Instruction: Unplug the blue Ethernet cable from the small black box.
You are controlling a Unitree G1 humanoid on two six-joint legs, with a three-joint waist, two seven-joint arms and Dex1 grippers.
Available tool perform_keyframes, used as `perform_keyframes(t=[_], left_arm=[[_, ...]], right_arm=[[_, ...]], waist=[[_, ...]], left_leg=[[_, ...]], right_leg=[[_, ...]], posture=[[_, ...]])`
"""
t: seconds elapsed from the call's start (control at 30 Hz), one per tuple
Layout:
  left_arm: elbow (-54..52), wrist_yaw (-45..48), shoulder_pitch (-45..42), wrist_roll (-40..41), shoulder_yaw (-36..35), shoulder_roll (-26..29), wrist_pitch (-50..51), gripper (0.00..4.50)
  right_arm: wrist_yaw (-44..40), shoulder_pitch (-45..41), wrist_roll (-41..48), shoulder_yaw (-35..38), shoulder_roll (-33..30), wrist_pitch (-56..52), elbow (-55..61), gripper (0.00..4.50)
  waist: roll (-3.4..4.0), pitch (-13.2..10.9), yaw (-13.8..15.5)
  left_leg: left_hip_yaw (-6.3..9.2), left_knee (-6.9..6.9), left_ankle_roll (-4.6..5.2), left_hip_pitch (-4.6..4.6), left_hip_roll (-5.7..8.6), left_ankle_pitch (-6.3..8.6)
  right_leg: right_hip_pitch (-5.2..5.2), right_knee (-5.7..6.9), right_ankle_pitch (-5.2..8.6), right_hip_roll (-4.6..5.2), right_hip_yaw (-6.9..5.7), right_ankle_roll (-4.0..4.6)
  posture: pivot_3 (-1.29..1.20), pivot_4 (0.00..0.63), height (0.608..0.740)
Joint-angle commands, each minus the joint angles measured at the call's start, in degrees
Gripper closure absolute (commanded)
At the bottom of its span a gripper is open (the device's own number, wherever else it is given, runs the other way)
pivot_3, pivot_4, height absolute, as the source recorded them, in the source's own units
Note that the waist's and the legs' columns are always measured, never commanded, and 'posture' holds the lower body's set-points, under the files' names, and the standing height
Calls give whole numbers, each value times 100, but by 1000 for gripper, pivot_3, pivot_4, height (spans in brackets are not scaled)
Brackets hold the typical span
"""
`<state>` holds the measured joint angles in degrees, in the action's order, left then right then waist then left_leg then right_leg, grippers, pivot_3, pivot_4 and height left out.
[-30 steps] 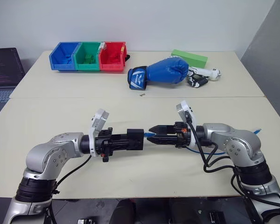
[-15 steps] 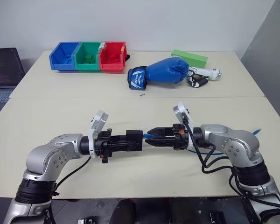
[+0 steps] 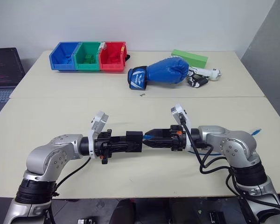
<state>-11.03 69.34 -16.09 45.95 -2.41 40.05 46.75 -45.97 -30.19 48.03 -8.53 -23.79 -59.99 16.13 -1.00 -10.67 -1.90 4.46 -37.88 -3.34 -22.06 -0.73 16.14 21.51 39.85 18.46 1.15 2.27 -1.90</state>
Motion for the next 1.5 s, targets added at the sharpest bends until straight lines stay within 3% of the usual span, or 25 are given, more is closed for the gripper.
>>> perform_keyframes(t=[0.03, 0.27, 0.57, 0.97, 1.07, 1.33, 1.47, 1.5], left_arm=[[-100, 41, 24, -19, 46, -5, -115, 3700], [-98, -12, 34, -25, 64, -43, -141, 3700], [-82, -124, 9, -5, 22, -165, -114, 3700], [183, -318, 69, 58, -539, -8, -106, 3700], [170, -406, 151, 24, -678, 50, -106, 3700], [76, -754, 200, -20, -727, 51, -69, 3700], [34, -944, 97, -233, -581, 28, -223, 3700], [18, -1057, 68, -244, -596, -20, -222, 3700]], right_arm=[[9, -40, 71, 49, -2, 0, 210, 2993], [-34, -16, 100, 16, -23, -49, 255, 4377], [-94, -7, 119, -83, -98, -102, 317, 4426], [-407, 182, -88, 157, -855, 13, -197, 4426], [-228, 73, -455, 395, -826, 521, -727, 4426], [1329, -884, -3301, 149, -487, 3936, -3604, 4428], [1879, -1146, -3992, 160, -315, 4704, -4739, 4428], [1856, -1162, -4018, 203, -277, 4756, -4844, 4078]], waist=[[0, 0, 0], [0, 0, 0], [0, 0, 1], [-2, -2, -1], [-3, -2, -2], [-1, -4, -11], [-1, -4, -4], [-1, -4, -7]], left_leg=[[0, 0, 0, 0, 0, 0], [1, 1, 0, -1, 0, 0], [1, 1, 0, -2, 0, 0], [2, 1, 0, -5, 0, 0], [-2, 2, 1, -5, 0, 0], [-10, 3, 0, -9, 2, 0], [-11, -4, -3, -62, 2, -2], [-12, -7, -9, -78, 1, -5]], right_leg=[[0, 0, 0, 0, 0, 0], [1, 0, 0, 0, 0, 0], [1, -1, 0, 0, 0, 0], [2, -6, 0, 0, 0, 0], [3, -7, 0, 0, 0, 0], [14, -2, -1, 0, 2, -1], [61, 5, -1, 3, 3, 0], [77, 7, -2, 3, 3, 0]], posture=[[0, 150, 740], [0, 150, 740], [0, 150, 740], [0, 150, 740], [0, 150, 740], [0, 150, 740], [0, 150, 740], [0, 150, 740]])
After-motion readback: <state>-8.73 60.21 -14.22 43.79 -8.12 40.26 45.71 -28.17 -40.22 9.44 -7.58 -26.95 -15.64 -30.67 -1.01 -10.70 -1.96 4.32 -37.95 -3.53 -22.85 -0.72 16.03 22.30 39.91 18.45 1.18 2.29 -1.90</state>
